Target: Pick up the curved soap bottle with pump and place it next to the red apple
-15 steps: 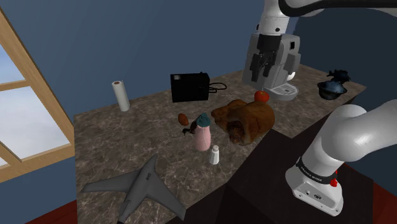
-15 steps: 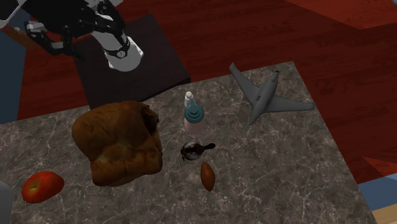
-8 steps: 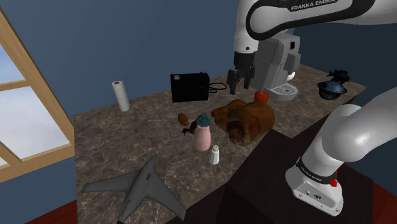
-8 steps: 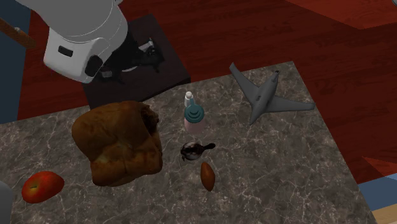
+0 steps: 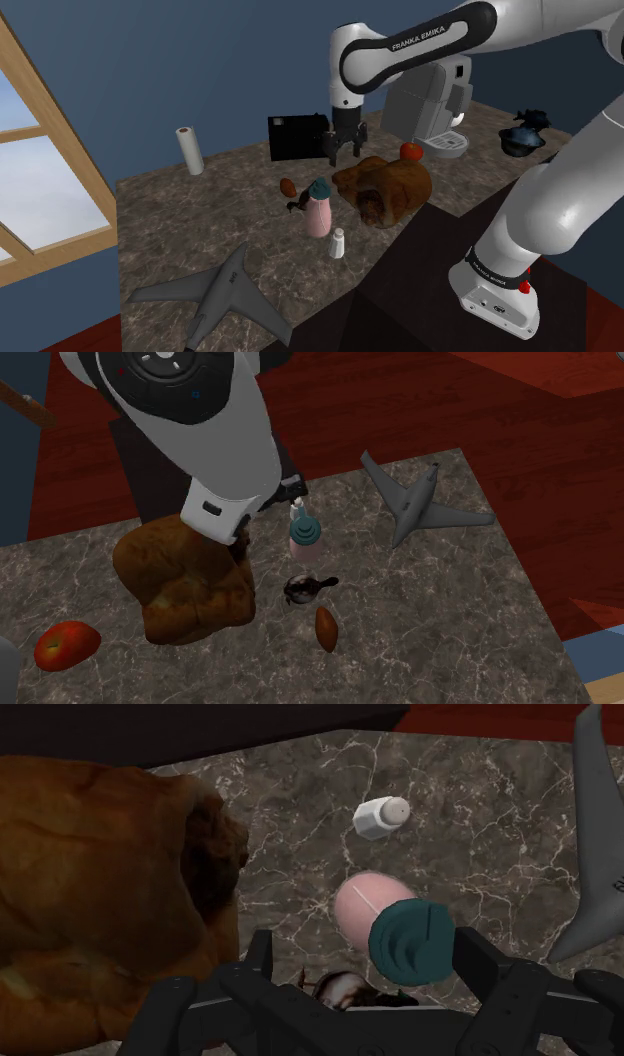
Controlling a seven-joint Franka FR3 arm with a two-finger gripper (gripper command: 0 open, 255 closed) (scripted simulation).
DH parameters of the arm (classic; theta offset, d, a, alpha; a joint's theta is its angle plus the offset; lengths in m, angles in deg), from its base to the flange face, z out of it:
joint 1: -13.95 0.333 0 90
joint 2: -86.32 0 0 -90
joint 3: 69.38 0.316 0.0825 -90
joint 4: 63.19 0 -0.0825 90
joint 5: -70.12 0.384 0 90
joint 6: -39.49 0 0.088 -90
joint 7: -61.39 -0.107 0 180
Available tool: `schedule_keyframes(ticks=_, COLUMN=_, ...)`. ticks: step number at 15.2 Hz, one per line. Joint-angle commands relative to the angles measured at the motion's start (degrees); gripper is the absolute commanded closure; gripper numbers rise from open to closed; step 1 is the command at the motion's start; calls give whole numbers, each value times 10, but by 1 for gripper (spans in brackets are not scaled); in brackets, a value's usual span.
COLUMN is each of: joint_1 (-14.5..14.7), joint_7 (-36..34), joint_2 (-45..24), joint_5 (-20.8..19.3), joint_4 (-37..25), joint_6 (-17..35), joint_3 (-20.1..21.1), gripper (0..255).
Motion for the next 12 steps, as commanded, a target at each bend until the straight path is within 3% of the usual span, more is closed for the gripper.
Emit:
schedule_keyframes(ticks=1, joint_1=2, joint_7=-19, joint_2=-45, joint_5=-2, joint_4=-16, joint_6=22, joint_3=7, gripper=0)
schedule_keyframes(ticks=9, joint_1=21, joint_7=-96, joint_2=-229, joint_5=-22, joint_4=-129, joint_6=69, joint_3=20, gripper=0)
schedule_keyframes(ticks=12, joint_1=22, joint_7=-96, joint_2=-236, joint_5=-23, joint_4=-114, joint_6=91, joint_3=20, gripper=0)
